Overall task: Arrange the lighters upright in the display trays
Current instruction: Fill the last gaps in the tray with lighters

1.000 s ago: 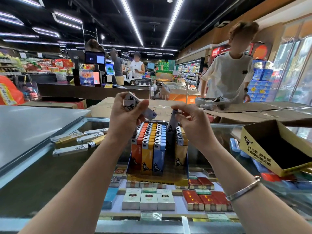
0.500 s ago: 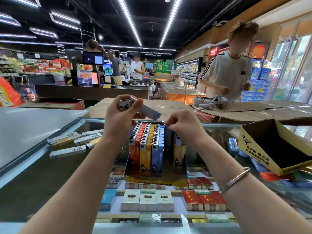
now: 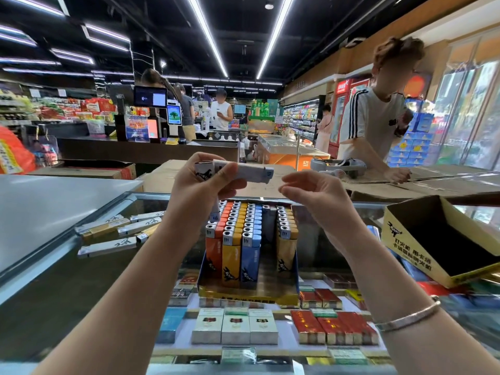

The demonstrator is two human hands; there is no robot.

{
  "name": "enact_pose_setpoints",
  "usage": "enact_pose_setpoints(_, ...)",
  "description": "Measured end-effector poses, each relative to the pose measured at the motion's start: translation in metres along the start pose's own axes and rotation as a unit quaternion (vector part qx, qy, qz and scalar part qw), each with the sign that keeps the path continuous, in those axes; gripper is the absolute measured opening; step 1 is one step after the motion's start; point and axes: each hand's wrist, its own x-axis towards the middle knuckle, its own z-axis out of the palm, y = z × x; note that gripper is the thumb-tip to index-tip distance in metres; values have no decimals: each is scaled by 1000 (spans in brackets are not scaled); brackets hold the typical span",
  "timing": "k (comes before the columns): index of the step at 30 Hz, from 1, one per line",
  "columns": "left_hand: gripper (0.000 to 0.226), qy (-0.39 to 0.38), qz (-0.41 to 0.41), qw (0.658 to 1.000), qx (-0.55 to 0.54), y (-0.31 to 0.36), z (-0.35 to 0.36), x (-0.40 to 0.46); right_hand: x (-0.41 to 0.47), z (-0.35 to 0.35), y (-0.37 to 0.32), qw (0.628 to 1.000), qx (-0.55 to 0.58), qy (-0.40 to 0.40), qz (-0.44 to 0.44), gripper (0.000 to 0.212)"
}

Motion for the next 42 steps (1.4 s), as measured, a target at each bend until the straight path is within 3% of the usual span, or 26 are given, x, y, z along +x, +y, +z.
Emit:
enact_pose_setpoints(3,22,-38,1,999,-13,0,4,-3,-3,3,-8,992,123,-34,6,32)
enact_pose_setpoints(11,12,-96,4,995,11,-3,7,-7,-4,10,-7,954,299,-28,29,17)
enact_pose_setpoints(16,18,-70,35,990,120,-2,10,-9,-3,8,-8,946,324,15,21,8)
enact_pose_setpoints(20,37,-12,62,981,186,-3,7,-6,-3,5,-7,963,258,70,10,14)
enact_pose_setpoints(24,42,4,37,982,183,-5,5,-4,-4,7,-5,983,164,84,-14,14)
enact_pose_setpoints(33,24,40,-18,997,64,-6,0,-2,-4,16,5,995,-13,57,-77,21)
enact_pose_setpoints(42,25,27,-57,996,-60,-12,-8,4,1,16,20,988,-135,41,-58,14)
